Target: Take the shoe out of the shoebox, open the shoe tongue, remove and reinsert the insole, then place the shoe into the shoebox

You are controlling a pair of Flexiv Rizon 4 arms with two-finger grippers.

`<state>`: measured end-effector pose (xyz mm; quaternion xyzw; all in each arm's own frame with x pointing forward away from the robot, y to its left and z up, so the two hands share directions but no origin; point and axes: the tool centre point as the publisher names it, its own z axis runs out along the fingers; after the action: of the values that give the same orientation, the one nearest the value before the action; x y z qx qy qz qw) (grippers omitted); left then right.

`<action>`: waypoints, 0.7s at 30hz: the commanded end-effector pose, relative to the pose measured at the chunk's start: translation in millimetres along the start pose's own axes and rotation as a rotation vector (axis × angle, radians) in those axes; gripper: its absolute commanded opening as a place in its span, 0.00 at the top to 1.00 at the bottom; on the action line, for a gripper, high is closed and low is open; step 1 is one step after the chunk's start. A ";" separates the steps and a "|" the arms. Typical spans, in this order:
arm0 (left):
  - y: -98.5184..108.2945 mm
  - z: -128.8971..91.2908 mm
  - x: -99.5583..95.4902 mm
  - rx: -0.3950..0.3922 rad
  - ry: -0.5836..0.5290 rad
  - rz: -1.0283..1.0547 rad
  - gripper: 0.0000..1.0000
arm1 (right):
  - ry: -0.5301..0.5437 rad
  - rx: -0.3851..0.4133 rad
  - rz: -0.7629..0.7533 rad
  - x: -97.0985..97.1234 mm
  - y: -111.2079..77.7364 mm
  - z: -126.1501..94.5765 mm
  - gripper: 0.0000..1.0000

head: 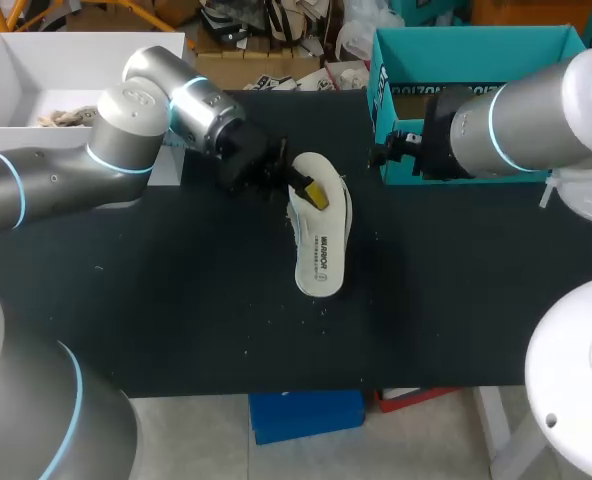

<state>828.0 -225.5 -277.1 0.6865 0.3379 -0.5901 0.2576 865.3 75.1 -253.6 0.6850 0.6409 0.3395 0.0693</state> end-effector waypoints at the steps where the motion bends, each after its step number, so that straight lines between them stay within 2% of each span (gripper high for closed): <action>1: 0.1 0.2 1.1 0.000 0.000 0.003 1.00 | 0.073 1.050 -0.018 -8.4 3.6 -1.1 0.00; 3: 0.3 0.1 0.8 -0.001 0.000 0.003 1.00 | 0.120 1.060 -0.025 -10.2 3.8 -0.5 0.00; 5: 0.8 0.0 0.4 -0.001 0.001 0.002 1.00 | 0.077 1.078 -0.012 -12.3 3.4 -0.5 0.00; 6: 1.2 0.2 0.1 -0.001 0.002 0.002 1.00 | 0.101 1.088 0.001 -13.1 3.1 -0.5 0.00; 8: 1.5 0.3 -0.1 -0.001 0.002 0.002 1.00 | 0.070 1.122 0.033 -13.0 3.6 -0.9 0.00; 10: 1.7 0.4 -0.1 -0.001 0.002 0.002 1.00 | 0.084 1.161 0.065 -13.2 3.8 -0.9 0.00; 14: 1.9 0.6 0.1 -0.002 -0.002 0.004 1.00 | 0.082 1.264 0.100 -13.3 4.8 -0.7 0.00; 21: -0.6 -4.0 3.0 -0.013 -0.011 0.001 1.00 | 0.111 1.469 0.012 -13.1 6.9 -1.1 0.00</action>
<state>831.3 -224.9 -277.4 0.6824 0.3404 -0.5919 0.2611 865.0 64.7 -252.8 0.6865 0.6855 0.2104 -0.1206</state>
